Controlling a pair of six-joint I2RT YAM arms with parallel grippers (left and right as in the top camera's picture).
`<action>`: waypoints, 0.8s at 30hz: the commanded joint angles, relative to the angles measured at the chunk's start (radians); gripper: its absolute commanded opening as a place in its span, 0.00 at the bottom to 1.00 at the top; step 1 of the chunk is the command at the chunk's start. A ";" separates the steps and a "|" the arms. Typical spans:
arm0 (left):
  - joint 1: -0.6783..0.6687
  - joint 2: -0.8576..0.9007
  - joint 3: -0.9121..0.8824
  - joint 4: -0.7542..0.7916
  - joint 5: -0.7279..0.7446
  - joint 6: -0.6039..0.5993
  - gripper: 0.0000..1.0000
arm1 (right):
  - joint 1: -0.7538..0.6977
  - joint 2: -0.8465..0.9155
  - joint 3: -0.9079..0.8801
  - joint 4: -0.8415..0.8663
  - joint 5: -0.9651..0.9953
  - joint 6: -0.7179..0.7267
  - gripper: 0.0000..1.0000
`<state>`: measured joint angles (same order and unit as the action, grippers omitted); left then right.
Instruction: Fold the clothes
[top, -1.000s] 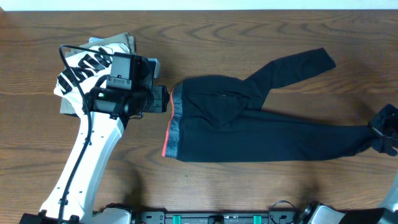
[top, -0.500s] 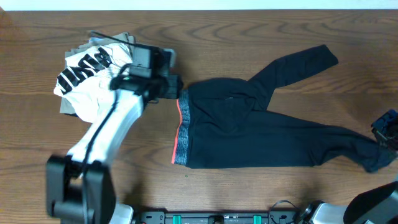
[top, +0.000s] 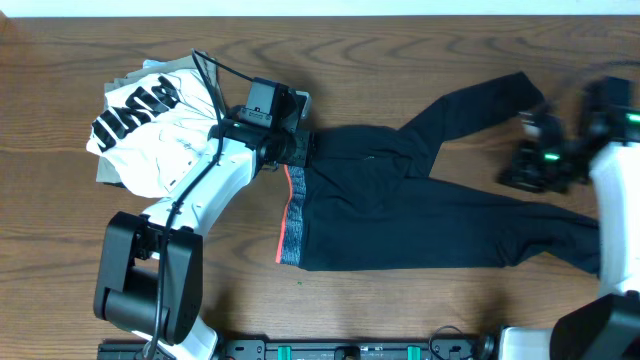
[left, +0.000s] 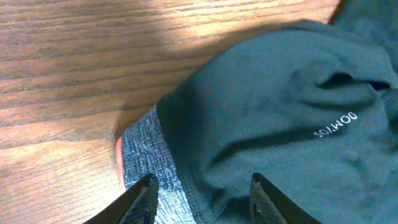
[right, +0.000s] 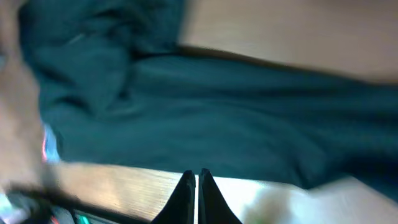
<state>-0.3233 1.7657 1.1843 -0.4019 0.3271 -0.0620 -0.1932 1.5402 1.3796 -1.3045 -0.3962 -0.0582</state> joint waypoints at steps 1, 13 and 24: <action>-0.004 0.023 0.013 0.001 0.005 0.047 0.48 | 0.183 0.005 -0.011 0.042 -0.075 -0.063 0.02; -0.003 0.124 0.013 0.024 0.085 0.146 0.31 | 0.686 0.163 -0.075 0.294 0.020 -0.100 0.01; -0.003 0.195 0.013 0.087 0.085 0.185 0.31 | 0.876 0.402 -0.075 0.382 0.192 -0.220 0.01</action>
<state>-0.3241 1.9293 1.1843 -0.3199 0.3977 0.1028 0.6601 1.9198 1.3121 -0.9226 -0.2684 -0.2359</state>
